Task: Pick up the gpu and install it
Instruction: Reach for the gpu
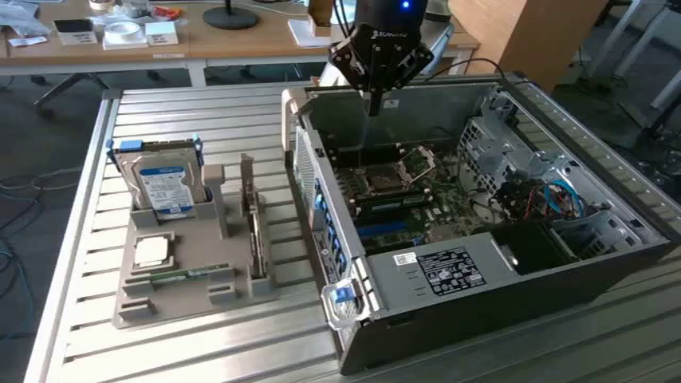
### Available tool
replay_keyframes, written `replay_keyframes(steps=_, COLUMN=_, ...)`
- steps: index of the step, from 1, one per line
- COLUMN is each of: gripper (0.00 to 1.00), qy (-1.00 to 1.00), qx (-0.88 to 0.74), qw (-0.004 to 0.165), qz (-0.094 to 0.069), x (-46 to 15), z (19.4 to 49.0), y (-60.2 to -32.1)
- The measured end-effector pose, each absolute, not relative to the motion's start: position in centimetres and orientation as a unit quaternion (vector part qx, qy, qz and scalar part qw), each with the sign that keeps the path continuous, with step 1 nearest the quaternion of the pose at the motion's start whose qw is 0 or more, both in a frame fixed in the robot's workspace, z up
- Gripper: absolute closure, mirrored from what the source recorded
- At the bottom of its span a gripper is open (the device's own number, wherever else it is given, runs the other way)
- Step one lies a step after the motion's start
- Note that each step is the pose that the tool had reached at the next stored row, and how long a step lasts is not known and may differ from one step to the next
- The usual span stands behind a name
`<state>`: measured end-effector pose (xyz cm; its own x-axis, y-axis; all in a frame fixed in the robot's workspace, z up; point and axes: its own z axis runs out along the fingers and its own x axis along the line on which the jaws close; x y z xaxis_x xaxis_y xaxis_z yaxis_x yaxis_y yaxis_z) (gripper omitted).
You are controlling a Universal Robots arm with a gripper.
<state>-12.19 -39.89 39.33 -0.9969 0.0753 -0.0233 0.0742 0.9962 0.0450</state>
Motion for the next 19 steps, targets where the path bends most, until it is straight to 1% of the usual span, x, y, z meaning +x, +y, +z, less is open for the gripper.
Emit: replay_keyframes(steps=19, gripper=0.89, qy=0.999, qx=0.037, qw=0.012, qz=0.022, x=-13.10, z=39.32, y=-39.87)
